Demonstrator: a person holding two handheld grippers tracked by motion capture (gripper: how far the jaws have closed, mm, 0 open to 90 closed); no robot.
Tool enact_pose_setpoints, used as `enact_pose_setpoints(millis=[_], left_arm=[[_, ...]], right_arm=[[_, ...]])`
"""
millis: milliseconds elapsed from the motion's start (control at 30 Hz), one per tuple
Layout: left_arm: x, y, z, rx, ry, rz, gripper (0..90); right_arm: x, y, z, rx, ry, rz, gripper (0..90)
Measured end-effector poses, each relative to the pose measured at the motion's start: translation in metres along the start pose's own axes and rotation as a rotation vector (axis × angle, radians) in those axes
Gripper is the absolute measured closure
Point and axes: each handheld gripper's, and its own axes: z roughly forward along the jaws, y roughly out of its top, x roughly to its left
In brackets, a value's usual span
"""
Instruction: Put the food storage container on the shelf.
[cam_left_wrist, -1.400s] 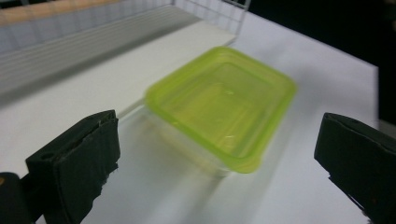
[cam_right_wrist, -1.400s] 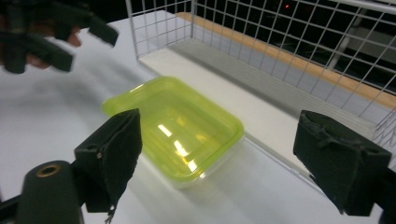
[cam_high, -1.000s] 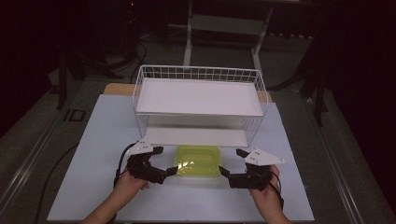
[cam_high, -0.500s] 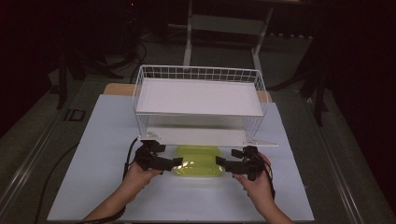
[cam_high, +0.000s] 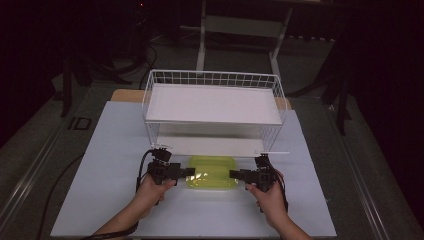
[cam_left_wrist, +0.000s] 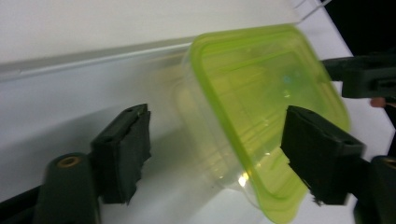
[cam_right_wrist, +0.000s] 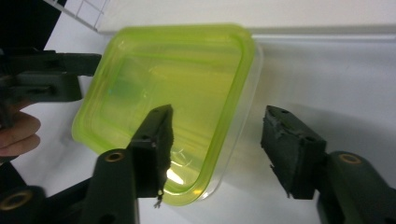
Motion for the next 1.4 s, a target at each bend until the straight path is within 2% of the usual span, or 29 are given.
enact_pose_setpoints(millis=[33,100,133,200,233,267,300,367,400,433,533,700,933,1167,1267,1400], left_arm=[[0.0,0.0,0.001,0.011,0.013,-0.004,32.2],[0.001,0.0,0.003,0.018,0.018,-0.009,41.3],[0.001,0.0,0.004,0.024,0.019,-0.011,41.3],[0.002,-0.001,0.005,0.028,0.017,0.001,48.2],[0.002,0.0,0.005,0.025,0.012,-0.006,48.6],[0.001,0.0,0.004,0.023,-0.006,0.003,56.6],[0.001,0.0,0.004,0.023,-0.006,0.003,59.0],[-0.002,0.002,0.005,0.033,-0.015,0.011,59.0],[-0.003,0.002,0.005,0.035,-0.009,0.005,66.7],[-0.004,0.003,0.005,0.036,-0.004,0.005,67.9],[-0.003,0.002,0.004,0.044,-0.02,-0.005,69.5],[-0.004,0.001,0.002,0.05,-0.021,0.001,70.6],[-0.008,-0.004,-0.002,0.034,-0.033,-0.018,73.9],[-0.015,-0.009,-0.007,0.031,-0.024,-0.036,77.6],[-0.019,-0.01,-0.011,0.001,0.006,-0.023,79.6],[-0.02,-0.007,-0.015,-0.025,0.005,-0.021,80.2]], right_arm=[[0.0,0.0,0.001,0.002,-0.01,0.002,47.1],[-0.002,0.0,0.003,0.014,-0.02,0.023,55.1],[-0.002,0.0,0.003,0.014,-0.02,0.023,55.1],[-0.003,-0.001,0.004,0.022,-0.029,0.034,58.6],[-0.003,-0.001,0.004,0.026,-0.031,0.036,61.6],[-0.004,-0.002,0.005,0.041,-0.024,0.041,62.5],[-0.004,-0.002,0.005,0.041,-0.024,0.041,62.5],[-0.004,-0.002,0.005,0.038,-0.026,0.045,64.4],[-0.002,-0.002,0.005,0.038,-0.029,0.034,68.3],[-0.001,-0.003,0.004,0.036,-0.023,0.037,72.1],[0.002,-0.004,0.004,0.033,-0.032,0.034,72.9],[0.004,-0.006,0.003,0.03,-0.04,0.039,73.9],[0.006,-0.011,0.0,0.022,-0.034,0.049,76.3],[0.011,-0.015,-0.003,0.014,-0.044,0.044,78.8],[0.013,-0.015,-0.004,0.016,-0.036,0.038,79.2],[0.016,-0.012,-0.004,0.005,-0.038,0.02,79.3]])
